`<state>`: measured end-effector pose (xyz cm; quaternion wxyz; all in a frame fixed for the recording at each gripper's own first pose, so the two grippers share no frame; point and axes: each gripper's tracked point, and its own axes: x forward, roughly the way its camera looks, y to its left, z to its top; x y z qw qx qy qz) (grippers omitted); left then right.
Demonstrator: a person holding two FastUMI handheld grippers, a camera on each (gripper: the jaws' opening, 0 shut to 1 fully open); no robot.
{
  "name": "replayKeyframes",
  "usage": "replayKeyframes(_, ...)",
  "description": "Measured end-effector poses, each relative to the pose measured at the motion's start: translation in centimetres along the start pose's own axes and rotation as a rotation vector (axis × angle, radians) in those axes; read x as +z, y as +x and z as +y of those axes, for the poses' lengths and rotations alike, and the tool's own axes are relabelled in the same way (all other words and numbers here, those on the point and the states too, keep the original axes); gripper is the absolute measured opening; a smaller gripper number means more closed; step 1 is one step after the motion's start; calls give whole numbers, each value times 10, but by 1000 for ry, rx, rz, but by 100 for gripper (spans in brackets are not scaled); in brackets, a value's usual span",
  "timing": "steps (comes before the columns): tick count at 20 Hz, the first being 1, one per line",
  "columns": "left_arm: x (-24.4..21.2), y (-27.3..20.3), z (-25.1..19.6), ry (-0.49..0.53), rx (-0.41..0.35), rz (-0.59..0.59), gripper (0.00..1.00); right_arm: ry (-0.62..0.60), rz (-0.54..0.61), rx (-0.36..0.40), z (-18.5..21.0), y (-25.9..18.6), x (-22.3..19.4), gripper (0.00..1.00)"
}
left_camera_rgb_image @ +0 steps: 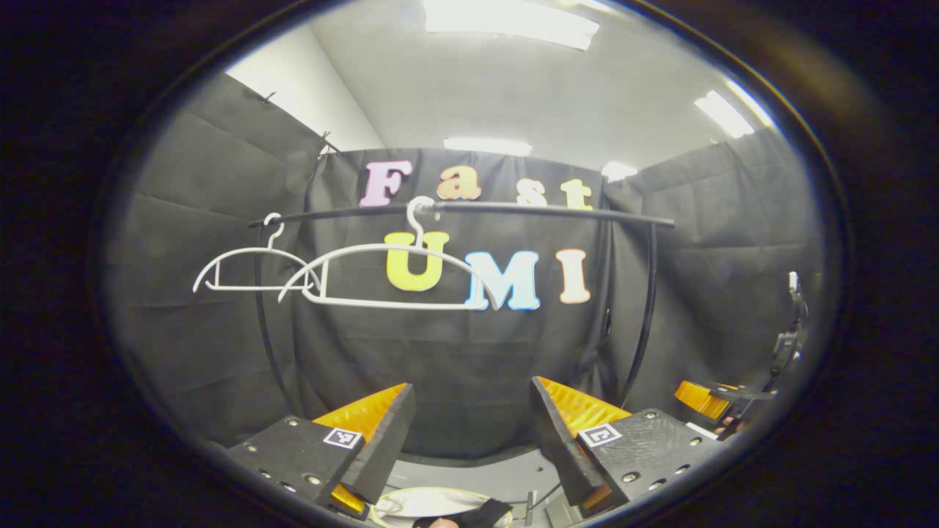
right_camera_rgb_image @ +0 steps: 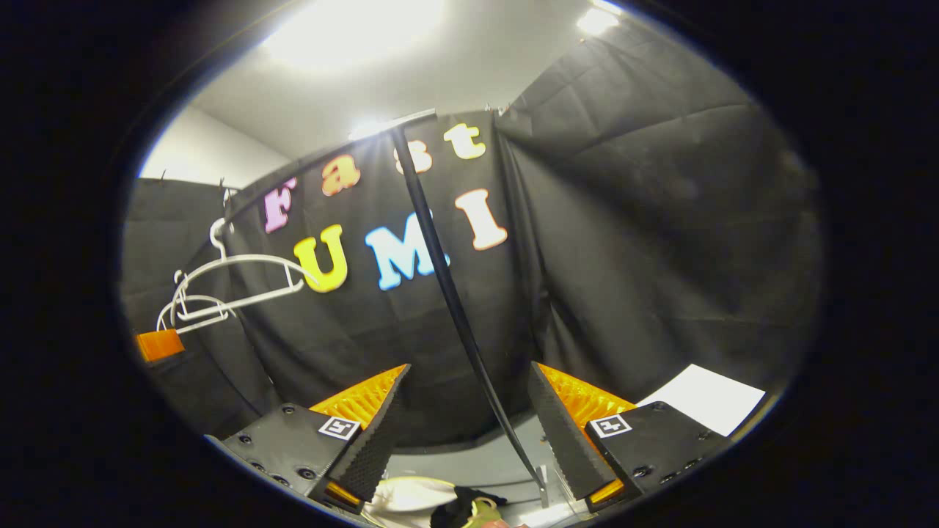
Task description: Grasp the clothes on the hanger with both hands and then place them into the laundry hamper below.
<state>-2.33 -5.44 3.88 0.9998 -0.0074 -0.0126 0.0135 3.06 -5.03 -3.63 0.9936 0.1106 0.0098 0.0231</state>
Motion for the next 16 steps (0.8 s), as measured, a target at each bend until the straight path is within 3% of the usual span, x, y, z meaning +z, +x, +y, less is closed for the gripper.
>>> replayKeyframes(1,16,-3,-1,-15,-2,-35,92,10,-68,8,6,0,20,98)
replayKeyframes(5,70,-20,18,-14,14,-144,92,-30,-226,-7,23,-1,68,97)
replayKeyframes(9,68,-32,51,-29,47,-128,92,-78,-216,-29,34,-13,71,92)
replayKeyframes(13,44,-50,111,47,222,-134,91,-153,-158,-57,31,-25,48,92)
replayKeyframes(15,26,-48,126,48,257,-98,92,-209,-146,-74,29,-29,41,92)
replayKeyframes(16,19,-48,130,40,254,-86,92,-232,-143,-81,30,-30,38,97)
